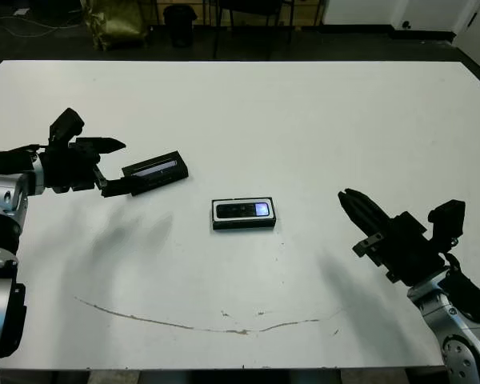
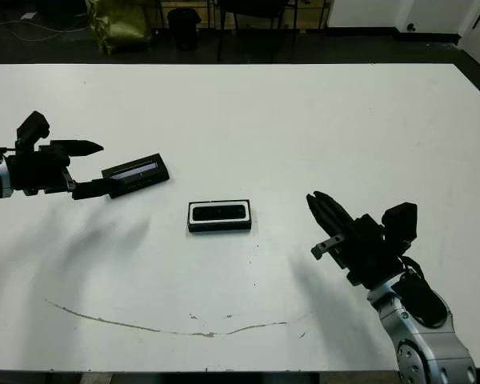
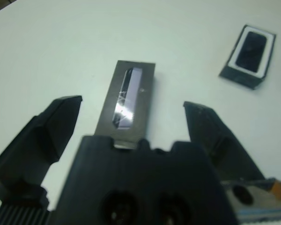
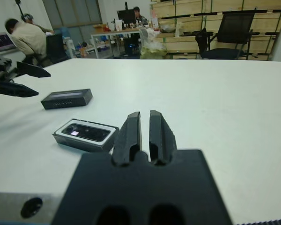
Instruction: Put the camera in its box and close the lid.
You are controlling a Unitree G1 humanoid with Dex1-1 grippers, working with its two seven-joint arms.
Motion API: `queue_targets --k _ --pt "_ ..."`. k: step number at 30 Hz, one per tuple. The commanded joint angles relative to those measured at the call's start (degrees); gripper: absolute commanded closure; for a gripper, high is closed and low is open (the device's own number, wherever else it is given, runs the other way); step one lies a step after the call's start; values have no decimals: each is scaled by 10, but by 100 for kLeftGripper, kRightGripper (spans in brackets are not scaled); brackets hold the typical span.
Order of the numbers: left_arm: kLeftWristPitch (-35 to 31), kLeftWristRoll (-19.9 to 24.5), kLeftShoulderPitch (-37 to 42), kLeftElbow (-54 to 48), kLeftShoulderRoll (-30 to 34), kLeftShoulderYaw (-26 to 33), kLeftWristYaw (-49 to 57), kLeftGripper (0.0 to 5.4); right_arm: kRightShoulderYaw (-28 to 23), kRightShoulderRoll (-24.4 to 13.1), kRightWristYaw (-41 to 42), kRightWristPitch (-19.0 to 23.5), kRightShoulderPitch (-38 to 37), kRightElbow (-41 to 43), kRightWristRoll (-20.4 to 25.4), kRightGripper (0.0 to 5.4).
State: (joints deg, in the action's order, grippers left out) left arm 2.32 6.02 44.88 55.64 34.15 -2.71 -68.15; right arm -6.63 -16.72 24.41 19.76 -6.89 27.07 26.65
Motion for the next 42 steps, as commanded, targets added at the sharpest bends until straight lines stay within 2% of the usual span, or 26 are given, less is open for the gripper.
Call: queue_targets --k 1,8,12,16,20,23,31,37,42 --pt "3 -15 9 25 -4 -4 -1 2 -1 -3 -4 14 -7 0 6 540" --pt "25 -42 23 39 -7 -22 -11 2 -1 -12 -19 29 -10 14 0 540" --pt "44 -56 28 43 -13 -30 -10 2 -8 -3 -14 34 -9 2 29 540" --pt "30 -48 34 59 -22 -24 -24 2 -6 -11 -25 40 -10 10 23 540" --pt "25 -48 37 70 -28 -21 -30 2 -10 -6 -7 29 -8 -5 40 540" --pt "21 -49 39 72 -29 -20 -31 2 -9 -9 -16 39 -9 1 37 540" --pt "47 -62 44 87 -32 -24 -22 2 -5 -11 3 7 -6 -24 18 540" --pt "68 -79 48 99 -35 -28 11 2 -8 -11 -16 43 -12 3 32 540" --pt "84 -100 54 104 -32 -37 37 2 1 -15 5 -5 -8 -41 -6 540"
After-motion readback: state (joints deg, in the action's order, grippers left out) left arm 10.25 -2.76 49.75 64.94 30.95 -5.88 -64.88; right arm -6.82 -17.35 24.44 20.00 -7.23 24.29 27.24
